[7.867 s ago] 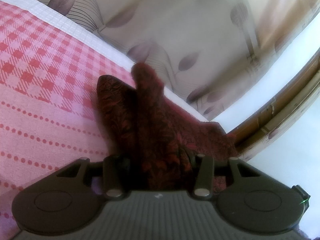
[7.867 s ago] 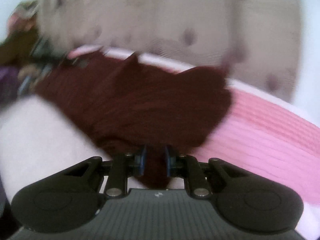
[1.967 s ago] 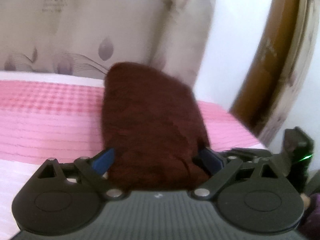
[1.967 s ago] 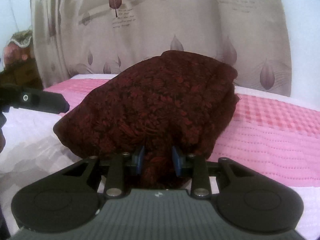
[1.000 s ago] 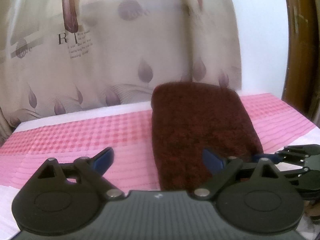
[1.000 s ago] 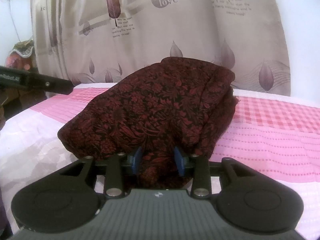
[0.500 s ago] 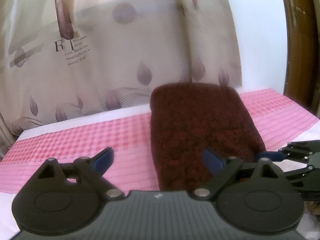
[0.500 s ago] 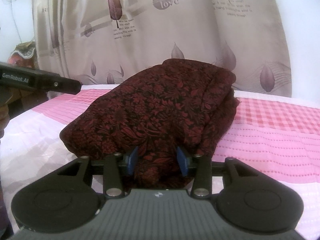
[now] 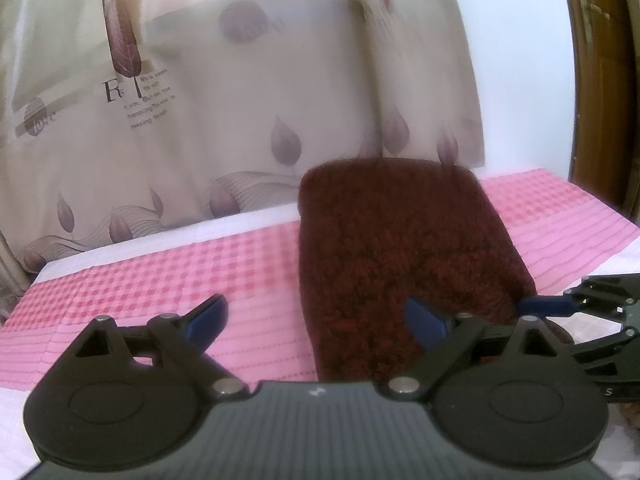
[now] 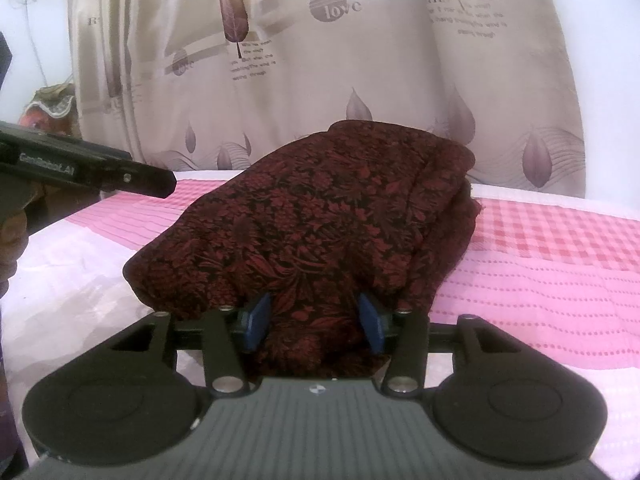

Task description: Fold small clothes

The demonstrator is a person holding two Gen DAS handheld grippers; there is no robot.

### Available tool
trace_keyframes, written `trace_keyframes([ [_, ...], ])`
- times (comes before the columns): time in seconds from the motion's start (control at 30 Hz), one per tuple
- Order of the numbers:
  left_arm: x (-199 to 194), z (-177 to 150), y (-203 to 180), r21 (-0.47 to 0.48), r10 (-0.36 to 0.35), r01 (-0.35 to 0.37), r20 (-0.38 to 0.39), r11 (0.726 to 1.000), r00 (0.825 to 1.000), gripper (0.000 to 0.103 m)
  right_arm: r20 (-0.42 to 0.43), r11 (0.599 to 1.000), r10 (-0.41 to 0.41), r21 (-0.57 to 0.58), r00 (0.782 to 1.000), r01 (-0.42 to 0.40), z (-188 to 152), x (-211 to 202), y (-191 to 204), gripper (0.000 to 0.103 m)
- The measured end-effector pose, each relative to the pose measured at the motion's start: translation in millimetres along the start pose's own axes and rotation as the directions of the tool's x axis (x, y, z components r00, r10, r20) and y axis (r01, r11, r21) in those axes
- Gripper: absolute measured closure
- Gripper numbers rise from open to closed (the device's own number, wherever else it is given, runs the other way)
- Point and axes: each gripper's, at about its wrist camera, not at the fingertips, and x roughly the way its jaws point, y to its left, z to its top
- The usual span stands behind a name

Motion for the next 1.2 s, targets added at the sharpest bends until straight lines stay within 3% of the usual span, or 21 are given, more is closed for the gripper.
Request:
trace_keyframes([
  [0.17, 3.6, 0.1, -1.5, 0.005, 0.001, -0.001, -0.005, 1.0, 1.0, 0.007, 0.002, 1.0, 0.006, -0.005, 1.0, -0.006, 0.0, -0.2, 1.4, 0.046],
  [0.27, 7.1, 0.1, -1.7, 0.006, 0.001, -0.001, -0.012, 1.0, 1.0, 0.007, 0.002, 1.0, 0.018, -0.017, 1.0, -0.018, -0.2, -0.1, 3.0, 0.036],
  [0.57, 20.5, 5.6, 10.0, -0.026, -0.019, 0.018, -0.007, 0.999, 1.0, 0.007, 0.027, 1.0, 0.026, -0.013, 0.999, -0.026, -1.4, -4.3, 3.9, 0.032],
  [0.63, 27.5, 8.2, 17.7, -0.055, -0.045, 0.044, -0.018, 0.998, 0.999, 0.007, 0.051, 0.999, 0.043, -0.002, 0.998, -0.043, -2.4, -8.6, 2.7, 0.024],
  [0.7, 34.4, 10.4, 24.4, -0.078, -0.074, 0.072, -0.022, 0.994, 0.997, 0.007, 0.078, 0.999, 0.049, 0.014, 0.996, -0.05, -2.8, -13.2, 1.2, 0.003],
  [0.8, 46.3, 13.2, 32.3, -0.104, -0.104, 0.1, -0.028, 0.989, 0.994, 0.007, 0.12, 0.996, 0.057, 0.067, 0.991, -0.065, -0.8, -20.2, -9.1, 0.0],
  [0.93, 64.7, 16.7, 43.2, -0.124, -0.175, 0.169, -0.037, 0.978, 0.984, 0.007, 0.164, 0.968, 0.042, 0.236, 0.986, -0.081, 7.1, -25.5, -38.0, 0.0],
  [1.0, 72.7, 18.5, 51.8, -0.156, -0.208, 0.2, -0.035, 0.967, 0.978, 0.007, 0.177, 0.944, 0.05, 0.312, 0.983, -0.104, 12.0, -23.9, -52.7, 0.0],
  [1.1, 88.7, 20.5, 70.3, -0.248, -0.298, 0.279, -0.04, 0.928, 0.954, 0.007, 0.162, 0.901, 0.083, 0.41, 0.983, -0.144, 22.1, -12.0, -73.9, 0.0],
  [1.2, 108.8, 19.5, 85.1, -0.339, -0.401, 0.364, -0.046, 0.868, 0.915, 0.007, 0.113, 0.861, 0.094, 0.489, 0.989, -0.138, 31.0, 10.3, -91.4, 0.0],
])
